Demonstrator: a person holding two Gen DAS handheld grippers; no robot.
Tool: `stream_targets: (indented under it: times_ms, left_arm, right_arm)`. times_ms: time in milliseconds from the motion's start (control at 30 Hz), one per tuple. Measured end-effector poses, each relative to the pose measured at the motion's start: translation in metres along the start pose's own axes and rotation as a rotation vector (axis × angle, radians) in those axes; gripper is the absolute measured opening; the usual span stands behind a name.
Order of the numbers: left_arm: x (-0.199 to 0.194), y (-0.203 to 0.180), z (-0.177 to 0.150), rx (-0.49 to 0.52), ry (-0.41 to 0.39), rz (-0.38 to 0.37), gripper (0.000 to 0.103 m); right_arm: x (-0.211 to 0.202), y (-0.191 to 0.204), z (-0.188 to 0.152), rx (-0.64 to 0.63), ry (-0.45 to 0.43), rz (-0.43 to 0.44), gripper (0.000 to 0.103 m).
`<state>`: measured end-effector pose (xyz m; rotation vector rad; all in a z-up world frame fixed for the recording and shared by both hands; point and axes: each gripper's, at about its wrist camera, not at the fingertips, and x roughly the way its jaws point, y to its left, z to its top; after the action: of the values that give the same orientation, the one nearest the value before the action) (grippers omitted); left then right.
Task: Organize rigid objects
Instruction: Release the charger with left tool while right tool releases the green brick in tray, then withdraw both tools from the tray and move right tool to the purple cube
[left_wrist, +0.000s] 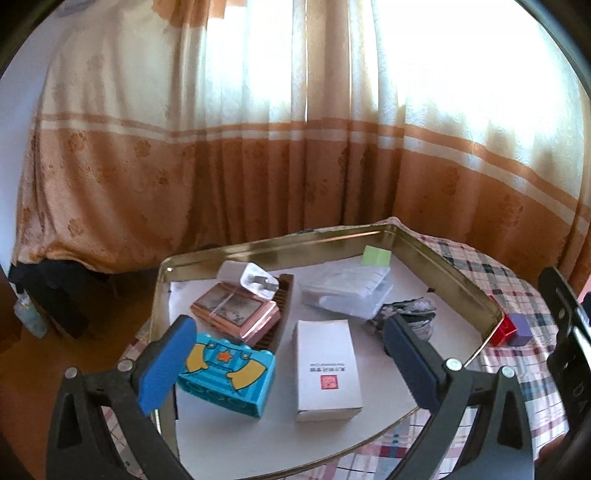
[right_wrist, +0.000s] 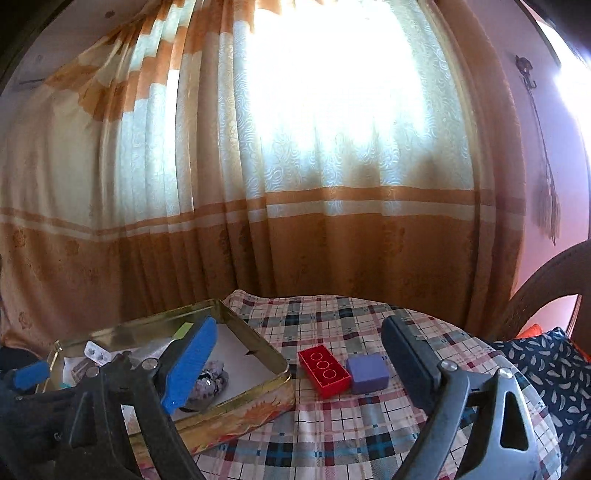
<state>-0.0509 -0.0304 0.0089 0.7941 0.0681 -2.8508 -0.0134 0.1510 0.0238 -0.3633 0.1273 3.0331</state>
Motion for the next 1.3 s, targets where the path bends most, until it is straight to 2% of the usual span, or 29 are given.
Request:
stream_targets:
  times_ms: [100, 333, 767, 1300]
  left_arm:
    - [-0.002, -0.005, -0.004, 0.041, -0.025, 0.035, 0.102]
    - [-0.006, -0.013, -0.004, 0.083, -0.042, 0.034, 0.102]
    - [-0.015, -0.013, -0.007, 0.064, -0.048, 0.001, 0.102]
    - [-0.021, -0.018, -0.009, 0.073, -0.042, -0.019, 0.102]
  right_arm:
    - [0.001, 0.002, -0.002, -0.004, 0.002, 0.005, 0.092]
    - [0.0, 0.004, -0.004, -0.02, 0.011, 0.021, 0.093]
    - [-0.005, -0.006, -0.005, 0.006, 0.026, 0.017, 0.093]
    - [-0.01, -0.036, -0.003, 0.05, 0.02, -0.043, 0.092]
